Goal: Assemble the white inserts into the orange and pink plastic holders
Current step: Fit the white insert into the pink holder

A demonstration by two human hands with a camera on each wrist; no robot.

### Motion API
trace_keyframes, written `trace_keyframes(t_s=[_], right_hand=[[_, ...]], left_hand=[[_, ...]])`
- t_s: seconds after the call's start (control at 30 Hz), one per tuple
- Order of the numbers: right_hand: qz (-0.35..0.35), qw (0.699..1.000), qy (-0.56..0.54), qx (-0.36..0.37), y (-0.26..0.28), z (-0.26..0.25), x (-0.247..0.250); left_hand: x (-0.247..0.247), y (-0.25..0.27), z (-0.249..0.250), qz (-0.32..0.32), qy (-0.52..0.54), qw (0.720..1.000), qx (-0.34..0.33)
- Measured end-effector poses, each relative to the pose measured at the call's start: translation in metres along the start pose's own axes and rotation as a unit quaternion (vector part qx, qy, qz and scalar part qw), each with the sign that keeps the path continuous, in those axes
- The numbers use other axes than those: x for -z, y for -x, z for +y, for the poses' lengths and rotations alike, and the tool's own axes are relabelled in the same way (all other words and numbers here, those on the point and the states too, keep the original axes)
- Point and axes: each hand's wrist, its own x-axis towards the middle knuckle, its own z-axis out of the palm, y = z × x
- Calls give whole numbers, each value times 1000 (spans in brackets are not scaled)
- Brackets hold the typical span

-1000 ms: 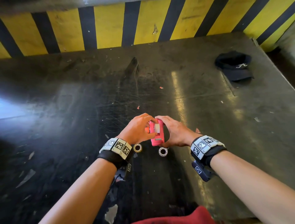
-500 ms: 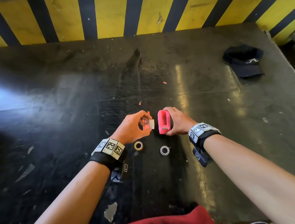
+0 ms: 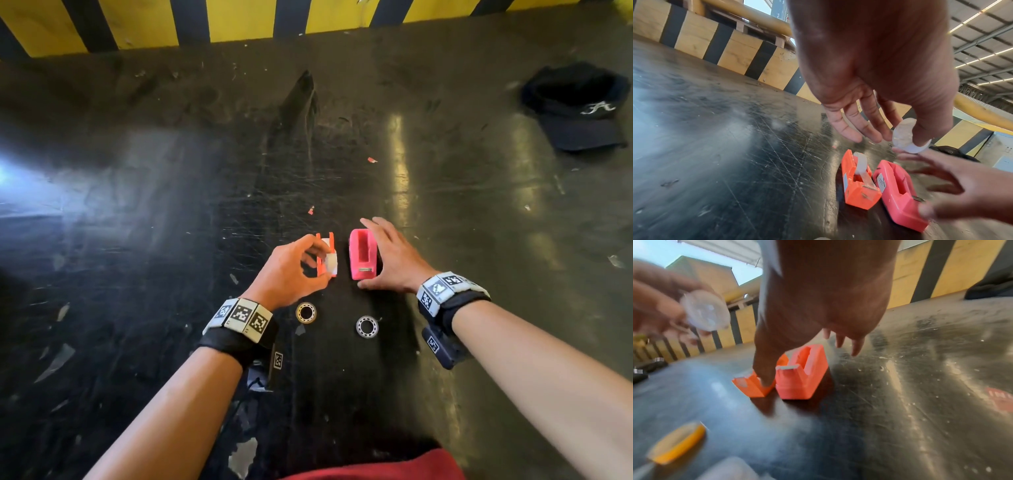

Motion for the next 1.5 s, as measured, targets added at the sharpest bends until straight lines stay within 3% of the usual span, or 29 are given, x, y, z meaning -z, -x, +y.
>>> trace_keyframes(t_s=[0.13,0.27,0.4,0.8,1.07,1.23,1.5], right_hand=[[132,983,-117,58,17,-20,11],[30,968,-250,22,34,-48,17],[30,945,-326,14,41,-58,13],[18,950,-308,47,49,-66,18],[-4,957,-288,32,43,-63,12],[-22,945,-326,4,45,-63,13],[-28,949,-315,15,43,-59,9]], left_hand=[[0,1,-3,10,15,1000,12],[2,7,-1,17,16,1000,1],[5,14,7,23,7,1000,-11],[6,25,14,21,-2,999,-31],[1,24,13,4,0,1000,-25],[0,22,15,0,1,1000,-21],[-3,19,17,-4,0,1000,-24]])
